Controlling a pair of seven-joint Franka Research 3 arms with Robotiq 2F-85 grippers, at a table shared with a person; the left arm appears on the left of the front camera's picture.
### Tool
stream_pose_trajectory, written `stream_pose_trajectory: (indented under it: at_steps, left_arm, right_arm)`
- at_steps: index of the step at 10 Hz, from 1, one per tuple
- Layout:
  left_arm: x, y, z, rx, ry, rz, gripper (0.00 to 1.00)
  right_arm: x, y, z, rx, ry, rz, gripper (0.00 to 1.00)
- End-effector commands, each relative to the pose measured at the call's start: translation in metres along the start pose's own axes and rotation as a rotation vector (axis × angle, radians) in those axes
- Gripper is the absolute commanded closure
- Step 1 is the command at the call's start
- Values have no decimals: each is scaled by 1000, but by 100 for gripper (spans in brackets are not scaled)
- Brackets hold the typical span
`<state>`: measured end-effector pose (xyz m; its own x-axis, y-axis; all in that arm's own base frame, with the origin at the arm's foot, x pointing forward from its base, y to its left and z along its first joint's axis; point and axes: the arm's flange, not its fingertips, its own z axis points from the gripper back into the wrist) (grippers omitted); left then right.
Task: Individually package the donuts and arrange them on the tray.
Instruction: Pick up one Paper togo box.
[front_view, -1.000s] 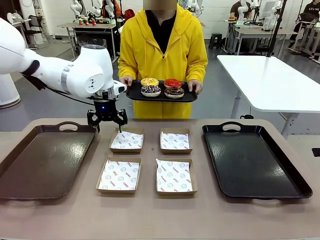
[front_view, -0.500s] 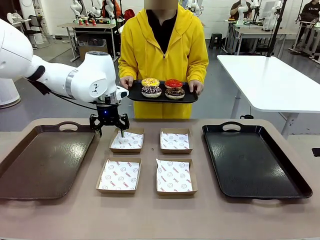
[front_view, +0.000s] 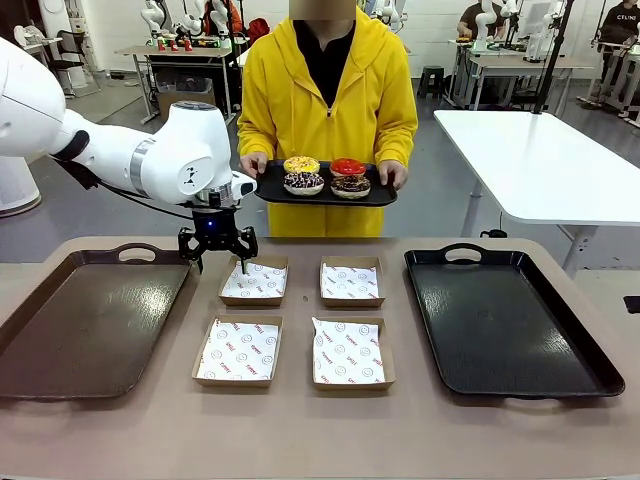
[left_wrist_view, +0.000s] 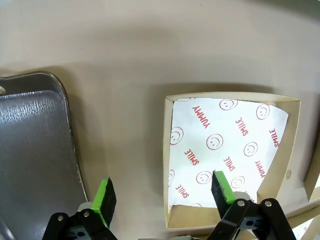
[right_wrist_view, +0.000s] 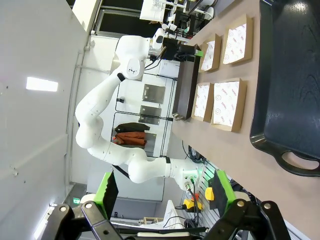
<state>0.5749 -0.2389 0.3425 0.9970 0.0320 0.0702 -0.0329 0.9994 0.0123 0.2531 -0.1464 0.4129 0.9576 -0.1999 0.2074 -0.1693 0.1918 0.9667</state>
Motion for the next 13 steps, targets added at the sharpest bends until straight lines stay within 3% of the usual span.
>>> stream_pose_trajectory:
  at_steps: [1, 5, 9, 10, 11, 12, 13]
  left_arm:
    - [0, 0, 4, 0, -7, 7, 0]
    - [4, -1, -7, -15, -39, -56, 0]
    - [12, 4, -26, -30, -7, -44, 0]
    - [12, 3, -25, -45, -8, -59, 58]
    - [11, 3, -23, -56, -8, -58, 59]
    - [11, 2, -21, -60, -9, -59, 100]
    - [11, 3, -20, -63, -8, -58, 63]
  right_arm:
    - [1, 0, -1, 14, -3, 6, 0]
    - [1, 0, -1, 14, -3, 6, 0]
    - [1, 0, -1, 14, -3, 6, 0]
    - [1, 0, -1, 14, -3, 6, 0]
    - [1, 0, -1, 14, -3, 6, 0]
    - [1, 0, -1, 14, -3, 6, 0]
    - [1, 0, -1, 14, -3, 6, 0]
